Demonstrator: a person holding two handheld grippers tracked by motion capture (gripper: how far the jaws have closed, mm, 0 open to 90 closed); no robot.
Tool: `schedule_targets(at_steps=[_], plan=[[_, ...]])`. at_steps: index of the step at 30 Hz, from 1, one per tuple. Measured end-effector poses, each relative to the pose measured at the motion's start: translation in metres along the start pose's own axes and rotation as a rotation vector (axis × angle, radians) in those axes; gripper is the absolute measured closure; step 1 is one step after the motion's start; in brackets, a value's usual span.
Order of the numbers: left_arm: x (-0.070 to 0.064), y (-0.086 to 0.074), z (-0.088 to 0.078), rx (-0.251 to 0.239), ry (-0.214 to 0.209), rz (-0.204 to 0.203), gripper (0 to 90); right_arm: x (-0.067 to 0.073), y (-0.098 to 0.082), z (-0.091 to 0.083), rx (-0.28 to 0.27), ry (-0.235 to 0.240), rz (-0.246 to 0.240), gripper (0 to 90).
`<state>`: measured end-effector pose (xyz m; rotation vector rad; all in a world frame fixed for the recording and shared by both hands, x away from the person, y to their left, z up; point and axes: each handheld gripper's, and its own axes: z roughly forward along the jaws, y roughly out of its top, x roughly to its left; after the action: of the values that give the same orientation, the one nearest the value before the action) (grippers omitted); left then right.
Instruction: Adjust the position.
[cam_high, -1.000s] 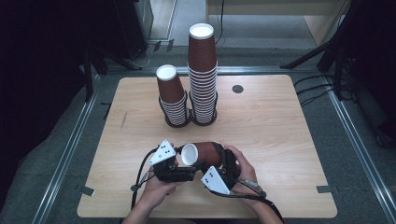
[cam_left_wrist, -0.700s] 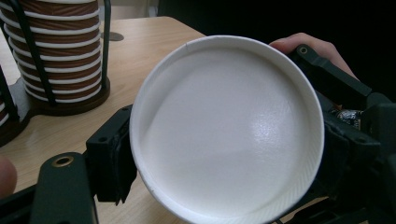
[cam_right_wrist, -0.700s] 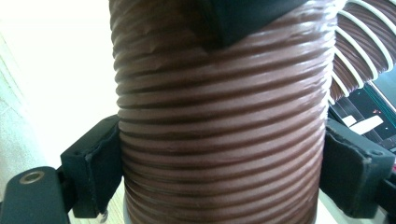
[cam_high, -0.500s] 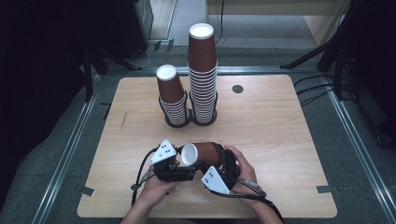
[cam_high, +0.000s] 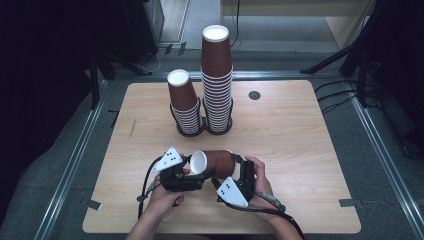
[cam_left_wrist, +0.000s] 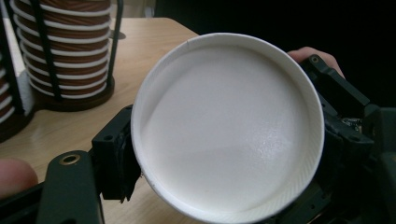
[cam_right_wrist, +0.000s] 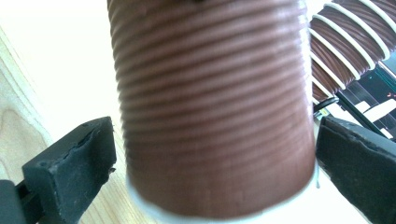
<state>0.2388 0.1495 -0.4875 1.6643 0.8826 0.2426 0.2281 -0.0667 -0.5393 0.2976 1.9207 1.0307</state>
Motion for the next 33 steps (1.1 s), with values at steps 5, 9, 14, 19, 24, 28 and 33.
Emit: schedule_targets(at_steps=[5, 9, 14, 19, 24, 28, 33], plan=[[0.005, 0.002, -0.006, -0.027, 0.039, 0.002, 22.7, -0.003, -0.002, -0.001, 0.002, -0.008, 0.002, 0.0], [0.007, 0.003, -0.009, -0.043, 0.073, 0.009, 22.7, -0.007, -0.005, -0.002, 0.006, 0.002, 0.045, 0.0], [0.008, 0.003, -0.012, -0.053, 0.103, 0.021, 22.7, -0.012, -0.009, -0.003, 0.010, 0.013, 0.121, 0.0], [0.009, 0.003, -0.014, -0.061, 0.137, 0.039, 22.7, -0.022, -0.015, -0.002, 0.035, 0.075, 0.349, 0.1], [0.011, 0.003, -0.017, -0.084, 0.152, 0.034, 22.6, -0.033, -0.017, -0.003, 0.030, 0.106, 0.532, 3.6], [0.009, 0.002, -0.017, -0.095, 0.164, 0.050, 22.6, -0.037, -0.017, -0.006, 0.003, 0.102, 0.616, 3.9], [0.006, 0.001, -0.016, -0.108, 0.172, 0.068, 22.6, -0.040, -0.013, -0.009, -0.039, 0.137, 0.859, 0.0]])
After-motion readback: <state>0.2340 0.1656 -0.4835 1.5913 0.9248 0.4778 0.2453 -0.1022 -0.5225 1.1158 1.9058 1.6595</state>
